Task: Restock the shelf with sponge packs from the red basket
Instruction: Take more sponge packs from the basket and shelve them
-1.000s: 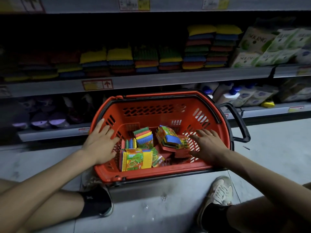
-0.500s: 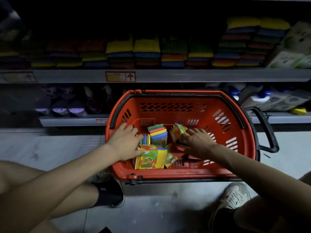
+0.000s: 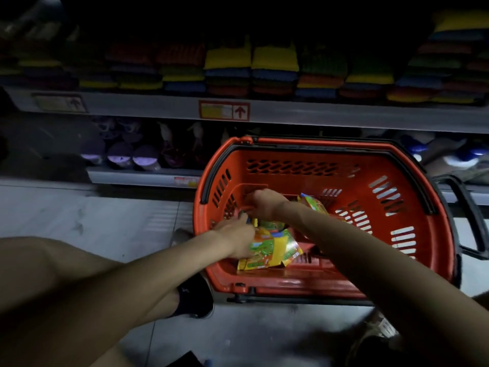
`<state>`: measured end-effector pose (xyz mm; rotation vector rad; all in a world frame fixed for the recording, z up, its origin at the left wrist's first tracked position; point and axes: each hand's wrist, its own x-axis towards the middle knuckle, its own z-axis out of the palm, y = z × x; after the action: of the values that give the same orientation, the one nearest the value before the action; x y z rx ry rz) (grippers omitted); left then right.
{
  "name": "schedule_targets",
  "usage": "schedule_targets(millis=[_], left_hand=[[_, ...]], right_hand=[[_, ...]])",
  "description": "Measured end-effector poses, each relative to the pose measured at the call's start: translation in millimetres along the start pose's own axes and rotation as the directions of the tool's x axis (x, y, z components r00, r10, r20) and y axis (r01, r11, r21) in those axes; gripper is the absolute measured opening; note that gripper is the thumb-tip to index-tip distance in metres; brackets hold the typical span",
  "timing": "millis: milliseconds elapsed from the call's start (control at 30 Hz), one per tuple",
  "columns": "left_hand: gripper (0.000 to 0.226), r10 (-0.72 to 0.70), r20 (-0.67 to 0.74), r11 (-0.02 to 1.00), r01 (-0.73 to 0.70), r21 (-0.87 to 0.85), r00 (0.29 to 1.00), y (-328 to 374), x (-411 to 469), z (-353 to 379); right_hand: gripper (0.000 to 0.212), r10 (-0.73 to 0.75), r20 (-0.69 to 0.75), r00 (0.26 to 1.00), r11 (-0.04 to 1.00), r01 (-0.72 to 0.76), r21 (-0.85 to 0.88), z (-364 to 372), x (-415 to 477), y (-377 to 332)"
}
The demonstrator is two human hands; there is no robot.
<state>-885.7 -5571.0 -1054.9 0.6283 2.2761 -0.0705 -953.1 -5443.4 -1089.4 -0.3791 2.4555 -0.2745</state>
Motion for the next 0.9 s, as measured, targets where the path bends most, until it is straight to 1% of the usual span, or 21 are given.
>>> schedule_targets(millis=[67, 133, 233, 300, 333, 433, 500, 600, 667, 700, 733, 767, 800, 833, 900], left_hand=[[0.058, -0.009, -0.006, 1.000, 0.009, -0.010, 1.000, 0, 0, 3], [0.060, -0.030, -0.004, 0.999, 0.030, -0.029, 1.000, -1, 1, 4], [0.056, -0.037, 0.008, 0.994, 0.038, -0.099, 0.999, -3, 2, 9], [0.051, -0.032, -0.021, 0.989, 0.028, -0.148, 0.999, -2, 0, 11], [0.048, -0.034, -0.044, 0.987, 0.026, -0.158, 0.998, -1, -2, 10], [0.043, -0.035, -0.097, 0.993, 0.023, -0.118, 0.995, 2, -9, 6], [0.048, -0.037, -0.105, 0.996, 0.029, -0.085, 0.994, 4, -13, 4], [0.060, -0.045, -0.130, 0.997, 0.036, -0.069, 0.991, 8, -22, 2], [0.069, -0.061, -0.139, 0.997, 0.055, -0.050, 0.988, 11, -29, -1], [0.073, -0.067, -0.137, 0.997, 0.062, -0.037, 0.988, 13, -33, -3], [0.074, -0.066, -0.131, 0.998, 0.063, -0.022, 0.989, 13, -37, -5], [0.073, -0.058, -0.121, 0.998, 0.058, -0.005, 0.991, 14, -41, -8], [0.071, -0.049, -0.108, 0.999, 0.051, 0.012, 0.993, 14, -44, -11], [0.070, -0.043, -0.093, 0.999, 0.045, 0.024, 0.995, 14, -47, -14], [0.071, -0.042, -0.075, 0.998, 0.045, 0.048, 0.996, 12, -51, -18]], right_hand=[[0.041, -0.030, 0.006, 1.000, 0.999, 0.031, -0.025, 1, 12, -12], [0.045, -0.021, 0.035, 0.999, 0.998, 0.023, -0.060, 3, 21, -20], [0.059, 0.046, 0.100, 0.994, 0.991, -0.033, -0.131, 7, 35, -24], [0.072, 0.106, 0.155, 0.982, 0.983, -0.079, -0.168, 6, 38, -29], [0.076, 0.129, 0.176, 0.976, 0.978, -0.096, -0.188, 8, 40, -31], [0.067, 0.182, 0.214, 0.960, 0.964, -0.132, -0.231, 20, 49, -34], [0.069, 0.177, 0.229, 0.957, 0.967, -0.126, -0.222, 40, 72, -19], [0.086, 0.120, 0.283, 0.952, 0.984, -0.076, -0.162, 84, 137, 33], [0.092, 0.115, 0.296, 0.948, 0.986, -0.074, -0.147, 83, 136, 42], [0.088, 0.158, 0.266, 0.951, 0.981, -0.122, -0.148, 66, 111, 29], [0.079, 0.201, 0.245, 0.948, 0.976, -0.173, -0.133, 47, 84, 13], [0.070, 0.227, 0.246, 0.942, 0.972, -0.202, -0.123, 38, 67, 4], [0.065, 0.237, 0.258, 0.937, 0.970, -0.214, -0.116, 33, 56, 2], [0.066, 0.245, 0.267, 0.932, 0.967, -0.214, -0.138, 33, 56, 2], [0.071, 0.259, 0.236, 0.936, 0.962, -0.231, -0.143, 27, 47, -1]])
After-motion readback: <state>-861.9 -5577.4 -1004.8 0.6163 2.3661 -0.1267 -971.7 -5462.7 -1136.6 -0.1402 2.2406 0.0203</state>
